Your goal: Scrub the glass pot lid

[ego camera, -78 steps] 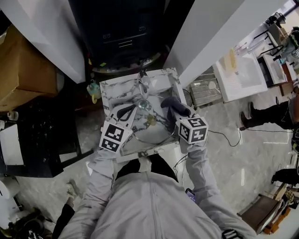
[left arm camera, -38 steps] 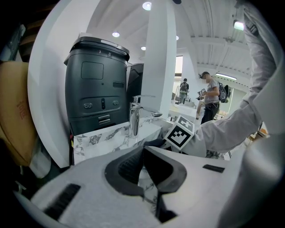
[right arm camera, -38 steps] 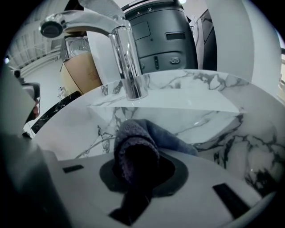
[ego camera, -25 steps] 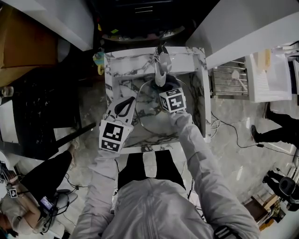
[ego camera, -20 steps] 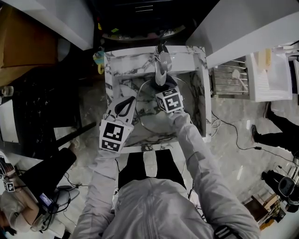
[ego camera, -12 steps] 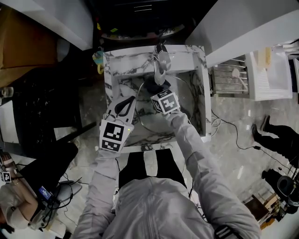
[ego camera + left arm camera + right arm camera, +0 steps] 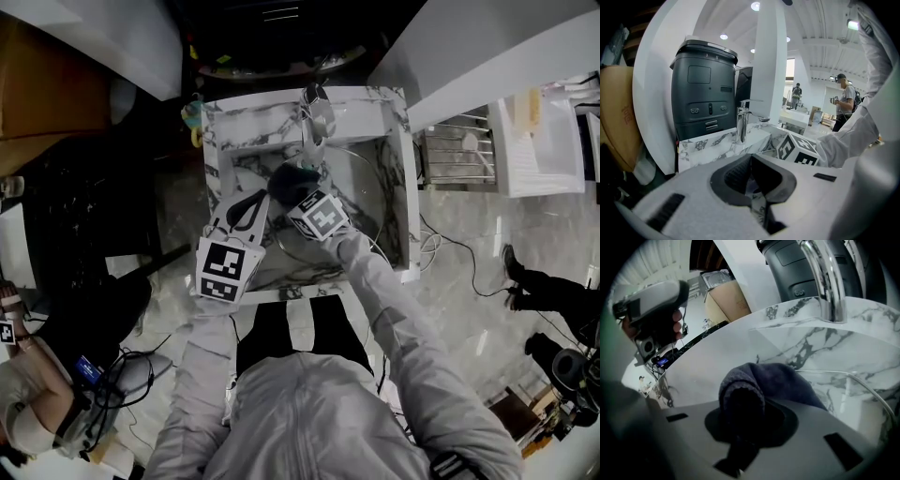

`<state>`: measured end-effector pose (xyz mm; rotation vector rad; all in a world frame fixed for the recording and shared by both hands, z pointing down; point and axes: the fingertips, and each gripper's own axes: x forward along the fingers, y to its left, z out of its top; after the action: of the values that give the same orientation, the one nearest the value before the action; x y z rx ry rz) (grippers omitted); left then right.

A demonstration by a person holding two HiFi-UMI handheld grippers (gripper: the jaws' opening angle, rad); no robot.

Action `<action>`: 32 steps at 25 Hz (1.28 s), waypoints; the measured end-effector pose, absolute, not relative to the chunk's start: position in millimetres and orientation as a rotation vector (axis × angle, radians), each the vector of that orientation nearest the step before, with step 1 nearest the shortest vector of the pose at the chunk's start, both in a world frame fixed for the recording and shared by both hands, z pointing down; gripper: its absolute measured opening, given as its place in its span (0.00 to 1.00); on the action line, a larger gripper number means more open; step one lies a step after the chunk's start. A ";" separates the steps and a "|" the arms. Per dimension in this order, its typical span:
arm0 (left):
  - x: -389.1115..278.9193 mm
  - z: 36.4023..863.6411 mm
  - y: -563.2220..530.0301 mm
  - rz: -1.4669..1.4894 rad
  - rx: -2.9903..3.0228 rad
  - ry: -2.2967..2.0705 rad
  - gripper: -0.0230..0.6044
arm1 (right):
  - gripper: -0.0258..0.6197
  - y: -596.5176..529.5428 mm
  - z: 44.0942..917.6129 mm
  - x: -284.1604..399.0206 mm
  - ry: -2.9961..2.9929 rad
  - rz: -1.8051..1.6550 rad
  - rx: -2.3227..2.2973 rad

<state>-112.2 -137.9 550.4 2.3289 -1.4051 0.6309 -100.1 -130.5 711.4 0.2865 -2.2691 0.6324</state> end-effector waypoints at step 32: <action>-106.8 552.7 -136.3 0.638 2.325 -1.388 0.08 | 0.14 7.7 701.1 -27.0 -1.930 0.700 -0.627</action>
<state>-106.8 -136.3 552.7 2.3248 -1.3877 0.6381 -27.0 7.7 701.1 -0.6275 -1.9305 0.6998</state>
